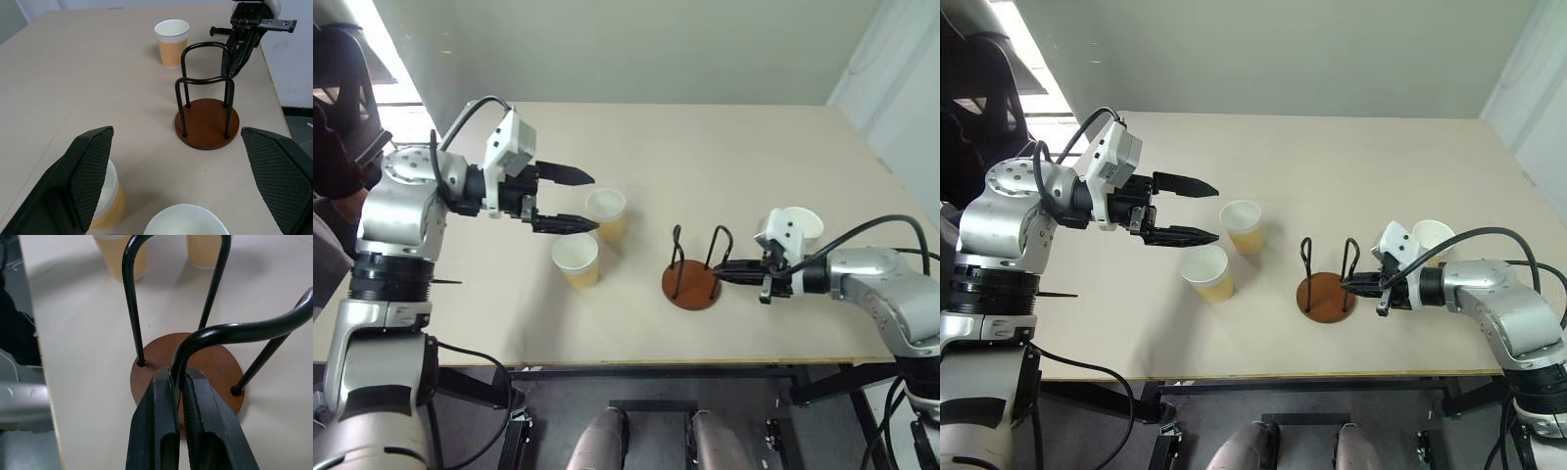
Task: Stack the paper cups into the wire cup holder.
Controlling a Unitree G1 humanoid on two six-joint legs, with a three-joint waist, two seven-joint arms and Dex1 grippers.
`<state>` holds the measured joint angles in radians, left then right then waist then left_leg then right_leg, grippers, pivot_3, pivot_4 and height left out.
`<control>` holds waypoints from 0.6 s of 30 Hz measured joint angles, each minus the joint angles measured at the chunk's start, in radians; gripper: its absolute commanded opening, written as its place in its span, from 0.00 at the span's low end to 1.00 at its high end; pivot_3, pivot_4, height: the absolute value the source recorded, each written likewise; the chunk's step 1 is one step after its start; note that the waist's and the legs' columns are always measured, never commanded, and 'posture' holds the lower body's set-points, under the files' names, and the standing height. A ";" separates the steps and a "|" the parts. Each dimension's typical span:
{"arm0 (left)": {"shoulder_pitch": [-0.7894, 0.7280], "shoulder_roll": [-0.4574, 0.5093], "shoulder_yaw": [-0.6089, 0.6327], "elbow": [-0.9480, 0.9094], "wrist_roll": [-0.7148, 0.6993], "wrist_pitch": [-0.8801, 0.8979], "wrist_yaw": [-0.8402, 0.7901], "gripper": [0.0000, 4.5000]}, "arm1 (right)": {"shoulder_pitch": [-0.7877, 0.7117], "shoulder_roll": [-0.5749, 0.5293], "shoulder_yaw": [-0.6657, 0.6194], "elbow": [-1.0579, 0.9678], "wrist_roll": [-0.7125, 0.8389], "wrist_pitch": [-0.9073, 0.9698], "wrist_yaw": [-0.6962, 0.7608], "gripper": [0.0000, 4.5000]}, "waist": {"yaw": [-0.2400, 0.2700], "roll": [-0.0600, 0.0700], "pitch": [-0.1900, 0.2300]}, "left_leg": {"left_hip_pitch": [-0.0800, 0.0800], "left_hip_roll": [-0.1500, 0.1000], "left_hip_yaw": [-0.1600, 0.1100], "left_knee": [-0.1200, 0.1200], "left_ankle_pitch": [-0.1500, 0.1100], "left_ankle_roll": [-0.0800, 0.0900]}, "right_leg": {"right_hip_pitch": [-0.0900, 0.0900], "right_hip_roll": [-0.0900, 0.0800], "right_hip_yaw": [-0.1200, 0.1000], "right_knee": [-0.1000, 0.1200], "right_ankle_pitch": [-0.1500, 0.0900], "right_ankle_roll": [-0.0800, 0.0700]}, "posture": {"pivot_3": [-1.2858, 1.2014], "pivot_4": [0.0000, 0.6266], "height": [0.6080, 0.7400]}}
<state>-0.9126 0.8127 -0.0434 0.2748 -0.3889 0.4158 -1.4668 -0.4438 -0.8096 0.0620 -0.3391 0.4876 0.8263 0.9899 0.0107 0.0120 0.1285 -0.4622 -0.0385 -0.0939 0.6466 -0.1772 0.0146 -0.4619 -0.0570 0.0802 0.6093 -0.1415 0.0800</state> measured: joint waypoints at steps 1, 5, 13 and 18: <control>0.000 0.000 0.000 0.000 0.000 0.001 -0.003 1.00 | 0.001 0.000 0.000 -0.008 0.001 0.001 0.000 0.01 | 0.000 0.000 0.000 | 0.000 0.000 0.000 0.000 0.000 0.000 | 0.000 0.000 0.000 0.000 0.000 0.000 | 0.52 0.24 1.00; 0.000 0.000 0.000 0.000 0.000 0.003 -0.011 1.00 | 0.014 0.001 0.000 -0.031 0.014 0.004 0.001 0.01 | 0.000 0.000 0.000 | 0.000 0.000 0.000 0.000 0.000 0.000 | 0.000 0.000 0.000 0.000 0.000 0.000 | 0.52 0.24 1.00; 0.007 0.050 -0.016 -0.026 -0.005 0.036 -0.082 1.00 | 0.034 0.001 0.003 -0.057 0.030 0.007 0.001 0.01 | -0.002 0.000 0.000 | 0.000 0.000 0.000 0.000 0.000 0.000 | 0.000 0.000 0.000 0.000 0.000 0.000 | 0.52 0.24 1.00; 0.066 0.143 -0.054 -0.089 -0.049 0.066 -0.107 1.00 | 0.037 0.001 0.005 -0.057 0.030 0.003 0.004 0.01 | -0.004 0.000 0.000 | 0.000 0.000 0.000 0.000 -0.001 -0.001 | 0.000 0.000 0.000 0.000 -0.001 -0.001 | 0.52 0.24 1.00</control>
<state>-0.8464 0.9559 -0.0976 0.1857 -0.4374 0.4814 -1.5736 -0.4071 -0.8086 0.0671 -0.3963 0.5172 0.8292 0.9940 0.0072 0.0120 0.1284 -0.4622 -0.0381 -0.0941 0.6465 -0.1777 0.0140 -0.4624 -0.0567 0.0802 0.6097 -0.1422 0.0788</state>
